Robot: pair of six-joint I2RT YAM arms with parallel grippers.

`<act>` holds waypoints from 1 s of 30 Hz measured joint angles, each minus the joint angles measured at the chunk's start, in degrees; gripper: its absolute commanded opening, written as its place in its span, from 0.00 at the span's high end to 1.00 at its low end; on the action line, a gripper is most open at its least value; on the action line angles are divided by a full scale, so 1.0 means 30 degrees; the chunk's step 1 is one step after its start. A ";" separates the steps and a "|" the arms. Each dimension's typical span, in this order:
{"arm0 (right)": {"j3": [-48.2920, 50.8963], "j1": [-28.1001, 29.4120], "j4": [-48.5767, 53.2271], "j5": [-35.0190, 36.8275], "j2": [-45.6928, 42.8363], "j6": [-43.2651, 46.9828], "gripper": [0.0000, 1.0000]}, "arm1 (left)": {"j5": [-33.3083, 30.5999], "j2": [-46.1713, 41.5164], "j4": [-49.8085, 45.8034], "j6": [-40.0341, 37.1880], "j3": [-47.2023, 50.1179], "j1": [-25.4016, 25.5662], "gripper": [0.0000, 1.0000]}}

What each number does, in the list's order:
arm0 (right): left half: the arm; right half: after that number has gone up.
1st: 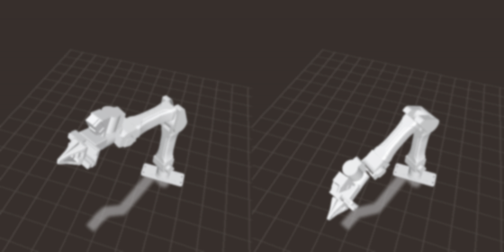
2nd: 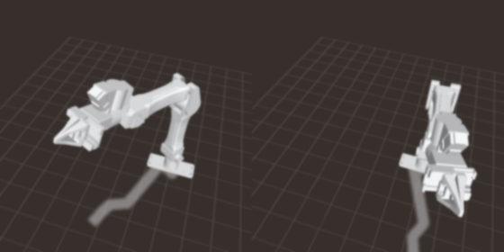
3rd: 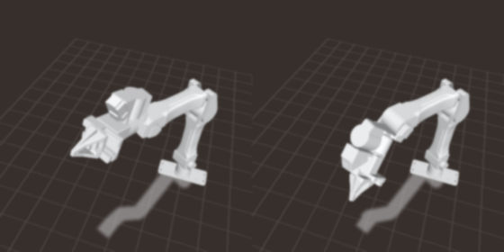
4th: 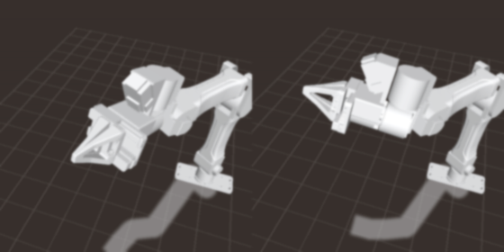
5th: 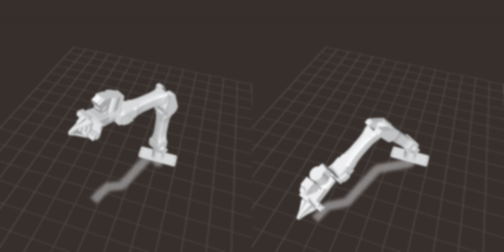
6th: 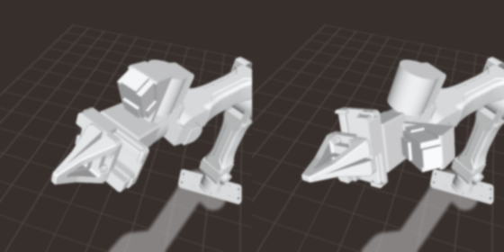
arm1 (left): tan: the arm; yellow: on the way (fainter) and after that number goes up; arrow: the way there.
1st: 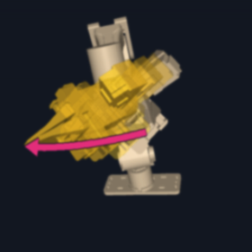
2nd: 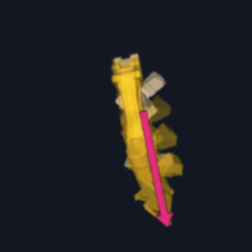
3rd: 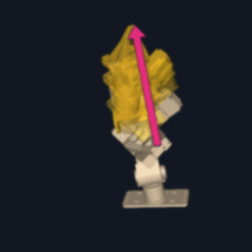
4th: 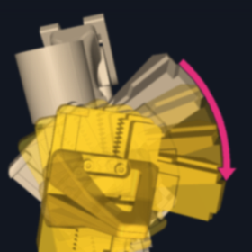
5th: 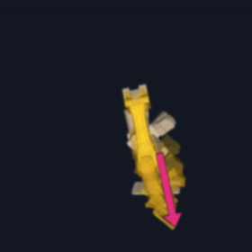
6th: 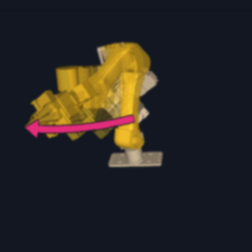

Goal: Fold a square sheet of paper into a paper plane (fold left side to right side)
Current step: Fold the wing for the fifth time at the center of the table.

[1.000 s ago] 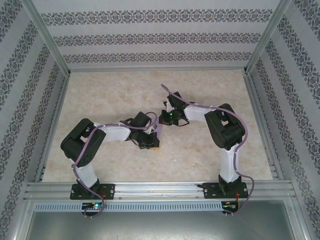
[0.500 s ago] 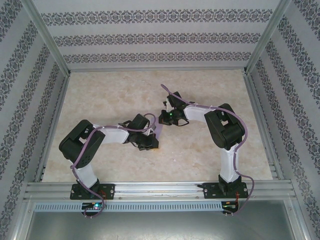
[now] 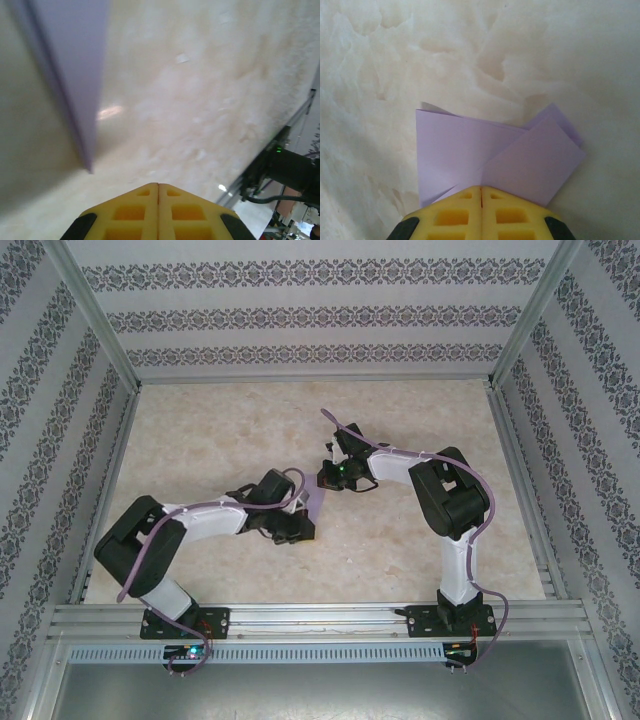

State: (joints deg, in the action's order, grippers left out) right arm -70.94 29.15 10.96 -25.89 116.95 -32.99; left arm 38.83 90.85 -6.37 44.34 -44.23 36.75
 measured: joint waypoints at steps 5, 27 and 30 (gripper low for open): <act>-0.0029 0.0058 0.0015 0.0058 0.0000 0.0000 1.00 | 0.0321 0.0058 -0.0233 -0.0590 -0.2033 -0.0306 0.94; -0.0517 0.0124 0.0889 0.0160 -0.0073 0.0073 1.00 | 0.0350 0.5734 -0.0408 -0.3424 -0.4095 -0.2601 0.95; -0.0517 0.0073 0.1319 -0.0022 -0.0219 0.0146 1.00 | 0.0386 0.5603 -0.0124 -0.3490 -0.3796 -0.2630 0.95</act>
State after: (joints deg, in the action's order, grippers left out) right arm -72.49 29.36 14.92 -25.96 116.29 -32.56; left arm 39.99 107.66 -6.74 33.87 -55.61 28.86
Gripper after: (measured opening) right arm 0.042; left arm 0.057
